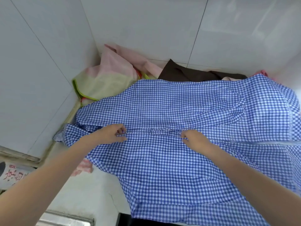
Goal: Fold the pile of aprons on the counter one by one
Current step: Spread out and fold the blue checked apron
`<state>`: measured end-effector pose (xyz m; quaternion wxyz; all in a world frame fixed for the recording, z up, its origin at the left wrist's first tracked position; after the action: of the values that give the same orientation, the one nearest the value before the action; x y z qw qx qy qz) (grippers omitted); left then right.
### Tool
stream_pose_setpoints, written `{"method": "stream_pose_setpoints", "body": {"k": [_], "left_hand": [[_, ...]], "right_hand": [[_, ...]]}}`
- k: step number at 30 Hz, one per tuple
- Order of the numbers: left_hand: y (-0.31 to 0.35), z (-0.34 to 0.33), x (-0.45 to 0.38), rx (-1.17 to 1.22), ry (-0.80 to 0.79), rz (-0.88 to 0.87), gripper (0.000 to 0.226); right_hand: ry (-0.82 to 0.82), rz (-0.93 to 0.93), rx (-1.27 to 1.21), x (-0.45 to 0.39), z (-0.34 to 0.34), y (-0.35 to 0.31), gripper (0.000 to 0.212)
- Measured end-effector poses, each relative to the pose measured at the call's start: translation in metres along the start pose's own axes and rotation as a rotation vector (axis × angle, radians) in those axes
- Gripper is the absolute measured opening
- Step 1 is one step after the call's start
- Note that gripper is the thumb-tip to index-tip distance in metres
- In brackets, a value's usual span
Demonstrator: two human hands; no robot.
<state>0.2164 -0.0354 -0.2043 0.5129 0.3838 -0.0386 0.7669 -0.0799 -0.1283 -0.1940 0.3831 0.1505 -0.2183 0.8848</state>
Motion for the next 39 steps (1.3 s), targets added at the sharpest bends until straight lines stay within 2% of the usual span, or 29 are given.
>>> {"method": "stream_pose_setpoints", "body": {"k": [2,4,6,9,11,12,15,18,19,20,21,22,23,24,25,26,27,29,30,32,36,37,39], "left_hand": [[-0.014,-0.005,0.005,-0.119,-0.094,0.009,0.055],[-0.026,-0.002,0.01,-0.176,-0.059,0.016,0.062],[-0.033,0.004,0.015,-0.253,-0.001,0.044,0.061],[-0.049,0.012,0.027,-0.468,0.004,0.126,0.07],[-0.065,0.017,0.034,-0.599,-0.029,0.18,0.074],[-0.074,0.022,0.038,-0.634,-0.011,0.213,0.066],[-0.084,0.041,0.044,-0.627,0.269,0.344,0.032],[-0.072,0.048,0.051,-0.698,0.455,0.481,0.013],[-0.066,0.047,0.053,-0.722,0.489,0.509,0.012],[-0.057,0.042,0.056,-0.745,0.54,0.512,0.022],[-0.047,0.037,0.06,-0.732,0.627,0.469,0.031],[-0.029,0.028,0.065,-0.693,0.775,0.337,0.037],[-0.011,0.012,0.071,-0.629,0.899,0.154,0.041],[0.009,-0.009,0.077,-0.552,0.956,-0.064,0.044],[0.027,-0.036,0.083,-0.504,0.896,-0.248,0.046],[0.041,-0.064,0.086,-0.502,0.762,-0.358,0.049],[0.049,-0.089,0.086,-0.501,0.567,-0.375,0.054],[0.042,-0.124,0.075,-0.535,0.195,-0.224,0.068],[0.035,-0.134,0.07,-0.546,0.14,-0.191,0.076],[0.027,-0.14,0.066,-0.585,0.128,-0.192,0.087],[0.03,-0.138,0.076,-0.56,0.087,-0.21,0.075],[0.035,-0.138,0.084,-0.584,0.11,-0.261,0.073],[0.044,-0.145,0.101,-0.645,0.129,-0.352,0.071]], "right_hand": [[0.021,0.013,0.186,0.004,0.0,-0.012,0.025],[0.116,0.104,0.336,0.004,0.003,-0.033,0.04],[0.158,0.258,0.31,0.001,0.003,-0.061,0.045],[-0.051,0.371,0.217,-0.011,-0.017,-0.093,0.05],[-0.188,0.298,0.209,-0.018,-0.03,-0.093,0.063],[-0.223,0.255,0.212,-0.02,-0.034,-0.091,0.068],[-0.237,0.193,0.201,-0.024,-0.038,-0.086,0.071],[-0.211,0.149,0.178,-0.025,-0.04,-0.088,0.072],[-0.211,0.141,0.162,-0.024,-0.039,-0.09,0.073],[-0.217,0.131,0.135,-0.022,-0.04,-0.091,0.073],[-0.223,0.132,0.108,-0.02,-0.04,-0.092,0.073],[-0.218,0.138,0.085,-0.016,-0.04,-0.092,0.071],[-0.193,0.158,0.079,-0.011,-0.039,-0.092,0.069],[-0.146,0.186,0.092,-0.005,-0.04,-0.091,0.065],[-0.088,0.223,0.132,0.001,-0.04,-0.091,0.062],[-0.033,0.258,0.18,0.008,-0.041,-0.091,0.059],[0.003,0.279,0.219,0.016,-0.044,-0.09,0.057],[0.015,0.296,0.279,0.03,-0.049,-0.083,0.055],[-0.003,0.283,0.311,0.038,-0.053,-0.075,0.054],[-0.046,0.193,0.367,0.053,-0.06,-0.05,0.055],[-0.052,-0.045,0.379,0.08,-0.058,-0.007,0.063],[-0.033,-0.035,0.366,0.084,-0.055,-0.005,0.065],[0.006,0.097,0.326,0.094,-0.052,-0.01,0.069]]}}
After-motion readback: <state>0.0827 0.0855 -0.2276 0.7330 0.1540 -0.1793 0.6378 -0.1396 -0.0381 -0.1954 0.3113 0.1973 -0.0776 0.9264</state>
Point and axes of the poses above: each hand's wrist, its own x-axis away from the middle knuckle, its own z-axis out of the back of the hand, y = z × x, the point moved 4 cm from there along -x, towards the middle knuckle, and after that the axes turned 13 degrees about z, right-handed, at the moved point
